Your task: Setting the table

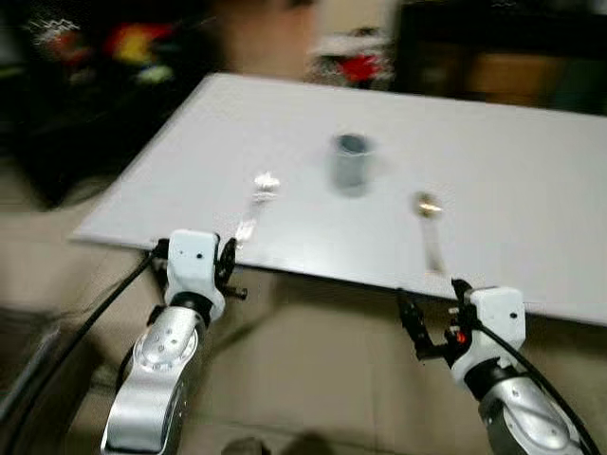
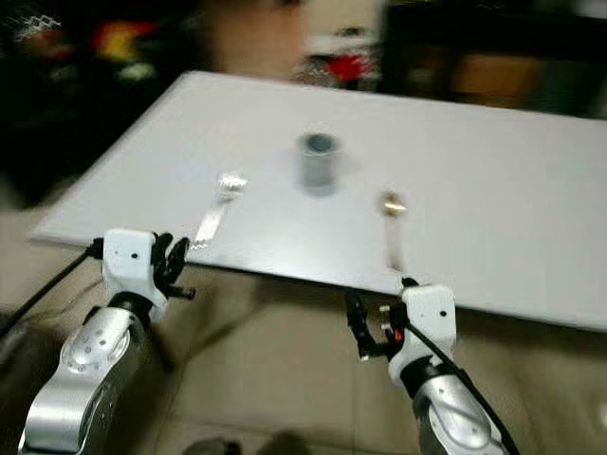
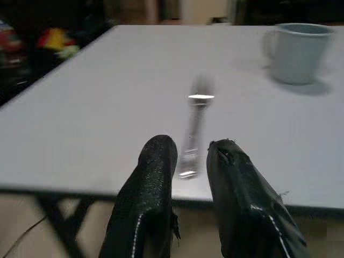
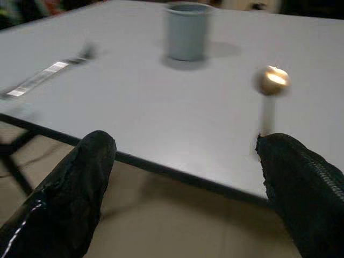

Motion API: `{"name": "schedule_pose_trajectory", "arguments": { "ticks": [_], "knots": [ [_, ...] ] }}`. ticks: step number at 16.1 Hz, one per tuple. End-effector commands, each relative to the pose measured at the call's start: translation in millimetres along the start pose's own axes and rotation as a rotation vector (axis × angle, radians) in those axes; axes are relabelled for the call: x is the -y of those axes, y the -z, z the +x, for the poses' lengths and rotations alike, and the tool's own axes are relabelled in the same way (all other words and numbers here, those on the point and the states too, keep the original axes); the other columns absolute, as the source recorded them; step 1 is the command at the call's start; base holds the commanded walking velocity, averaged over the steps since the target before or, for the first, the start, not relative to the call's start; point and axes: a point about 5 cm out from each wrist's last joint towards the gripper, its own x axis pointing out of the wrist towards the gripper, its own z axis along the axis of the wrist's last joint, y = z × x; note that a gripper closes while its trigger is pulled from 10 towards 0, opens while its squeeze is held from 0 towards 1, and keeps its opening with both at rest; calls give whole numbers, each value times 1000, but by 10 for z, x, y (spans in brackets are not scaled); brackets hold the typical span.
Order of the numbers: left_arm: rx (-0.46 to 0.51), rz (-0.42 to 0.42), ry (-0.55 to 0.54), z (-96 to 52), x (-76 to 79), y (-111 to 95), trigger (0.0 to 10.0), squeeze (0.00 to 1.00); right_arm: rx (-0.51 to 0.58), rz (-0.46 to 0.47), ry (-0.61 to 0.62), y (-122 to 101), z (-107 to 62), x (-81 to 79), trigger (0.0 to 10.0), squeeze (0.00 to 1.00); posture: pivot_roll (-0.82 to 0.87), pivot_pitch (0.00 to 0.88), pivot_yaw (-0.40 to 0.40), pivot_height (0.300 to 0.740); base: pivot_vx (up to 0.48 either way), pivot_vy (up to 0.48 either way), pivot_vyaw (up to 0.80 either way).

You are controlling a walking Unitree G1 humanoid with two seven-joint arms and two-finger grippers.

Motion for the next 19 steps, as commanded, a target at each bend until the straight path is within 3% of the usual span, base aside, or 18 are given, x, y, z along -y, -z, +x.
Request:
{"name": "schedule_pose_trajectory", "arguments": {
  "ticks": [1,9,11,19],
  "knots": [
    [-2,-5,3,13,-2,-12,10000,0,6,11,-7,-3,-20,-15,10000,0,2,0,12,740,0,0,800],
    [2,68,28,81,12,-44,10000,0,11,-15,-33,8,40,-28,10000,0,-4,0,17,740,0,0,800],
    [2,86,48,87,-2,-48,10000,0,10,23,-3,37,42,-3,10000,0,17,0,24,740,0,0,800],
    [-22,46,27,94,14,-12,10000,0,9,51,-22,63,92,-17,10000,0,23,0,7,740,0,0,800]
  ]
}}
